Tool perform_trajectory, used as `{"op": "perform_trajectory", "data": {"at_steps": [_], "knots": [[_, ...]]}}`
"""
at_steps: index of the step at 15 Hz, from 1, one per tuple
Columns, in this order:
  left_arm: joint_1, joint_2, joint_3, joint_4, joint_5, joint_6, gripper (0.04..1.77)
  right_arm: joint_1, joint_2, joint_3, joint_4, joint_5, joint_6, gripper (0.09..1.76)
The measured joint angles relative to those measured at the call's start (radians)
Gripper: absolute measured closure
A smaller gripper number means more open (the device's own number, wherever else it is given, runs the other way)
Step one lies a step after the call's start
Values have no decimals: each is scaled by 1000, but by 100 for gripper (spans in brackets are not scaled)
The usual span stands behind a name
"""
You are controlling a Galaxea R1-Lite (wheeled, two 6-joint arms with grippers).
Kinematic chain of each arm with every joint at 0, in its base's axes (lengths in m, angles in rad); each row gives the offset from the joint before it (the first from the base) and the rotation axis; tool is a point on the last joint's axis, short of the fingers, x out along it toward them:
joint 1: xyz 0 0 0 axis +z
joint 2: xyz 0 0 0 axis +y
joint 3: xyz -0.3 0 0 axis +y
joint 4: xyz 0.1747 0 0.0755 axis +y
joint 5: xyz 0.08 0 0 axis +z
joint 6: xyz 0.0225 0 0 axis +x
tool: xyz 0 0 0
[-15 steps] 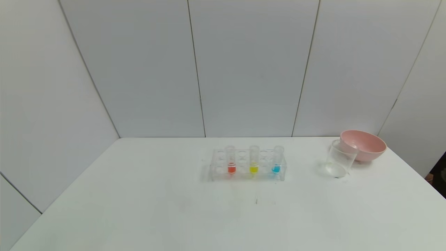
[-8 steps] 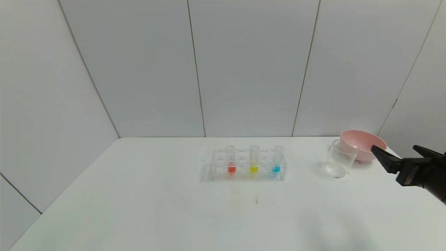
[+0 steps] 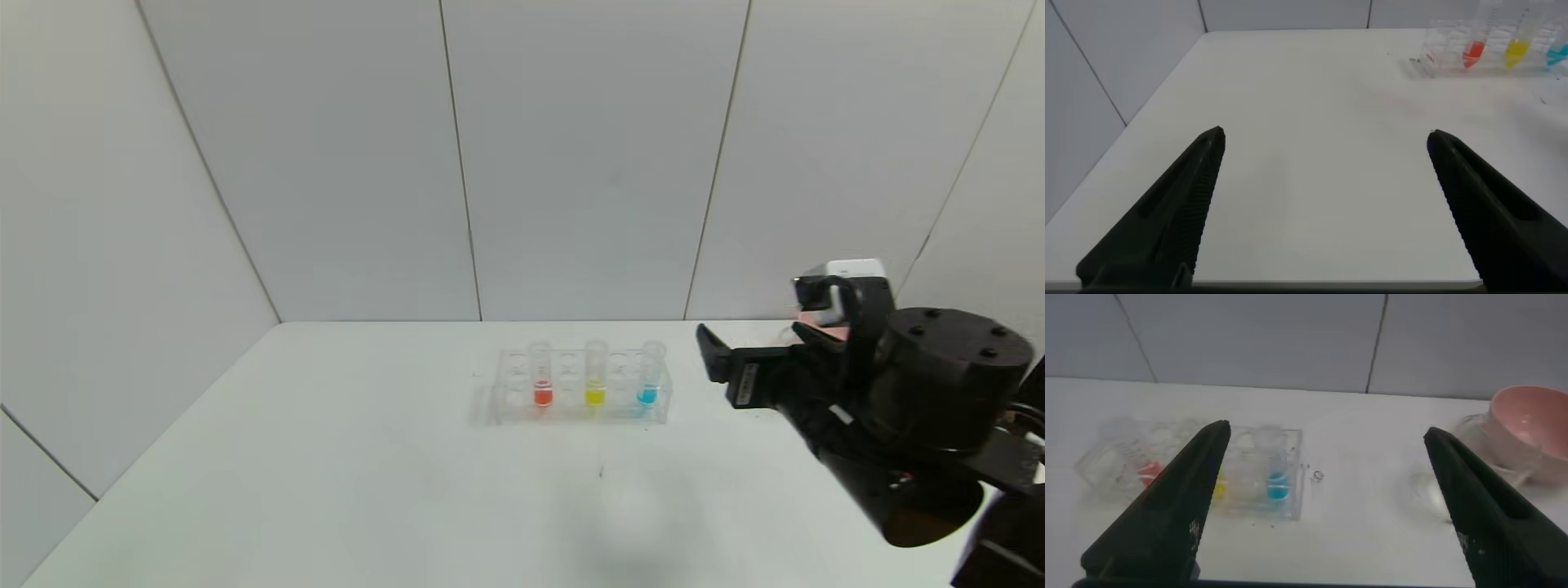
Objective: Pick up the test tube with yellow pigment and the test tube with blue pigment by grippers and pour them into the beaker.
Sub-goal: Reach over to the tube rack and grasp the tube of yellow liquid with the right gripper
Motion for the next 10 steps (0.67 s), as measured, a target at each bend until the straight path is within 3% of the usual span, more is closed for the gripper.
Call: {"op": "perform_trajectory", "data": {"at_steps": [4, 10], "knots": [[0, 0, 0, 0, 0, 0, 5, 132, 172, -139, 2, -65, 33, 14], [0, 0, 0, 0, 0, 0, 5, 148, 347, -269, 0, -83, 80, 14]]}}
